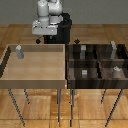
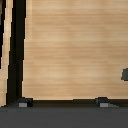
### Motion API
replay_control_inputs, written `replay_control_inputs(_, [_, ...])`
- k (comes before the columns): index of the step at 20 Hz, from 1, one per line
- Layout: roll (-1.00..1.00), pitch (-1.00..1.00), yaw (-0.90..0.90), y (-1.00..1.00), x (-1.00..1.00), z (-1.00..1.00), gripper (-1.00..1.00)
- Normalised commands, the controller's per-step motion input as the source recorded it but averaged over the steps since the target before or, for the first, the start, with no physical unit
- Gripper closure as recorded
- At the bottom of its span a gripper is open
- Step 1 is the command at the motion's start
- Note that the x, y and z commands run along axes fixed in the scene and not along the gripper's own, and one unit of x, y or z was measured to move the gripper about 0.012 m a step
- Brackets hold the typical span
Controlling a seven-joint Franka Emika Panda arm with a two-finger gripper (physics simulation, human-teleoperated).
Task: Place the milk carton into the appropriate compartment.
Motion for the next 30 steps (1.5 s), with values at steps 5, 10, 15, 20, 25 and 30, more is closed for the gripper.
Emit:
replay_control_inputs(5, [0.00, 0.00, 0.00, -1.00, 0.00, 0.00, -1.00])
replay_control_inputs(10, [0.00, 0.00, 0.00, -1.00, 0.00, 0.00, -1.00])
replay_control_inputs(15, [0.00, 0.00, 0.00, -1.00, 0.10, 0.00, -1.00])
replay_control_inputs(20, [0.00, 0.00, 0.00, 0.20, 0.60, 0.00, -1.00])
replay_control_inputs(25, [0.00, 0.00, 0.00, -0.20, 0.00, 0.00, -1.00])
replay_control_inputs(30, [0.00, 0.00, 0.00, 0.00, 0.00, -0.20, -1.00])
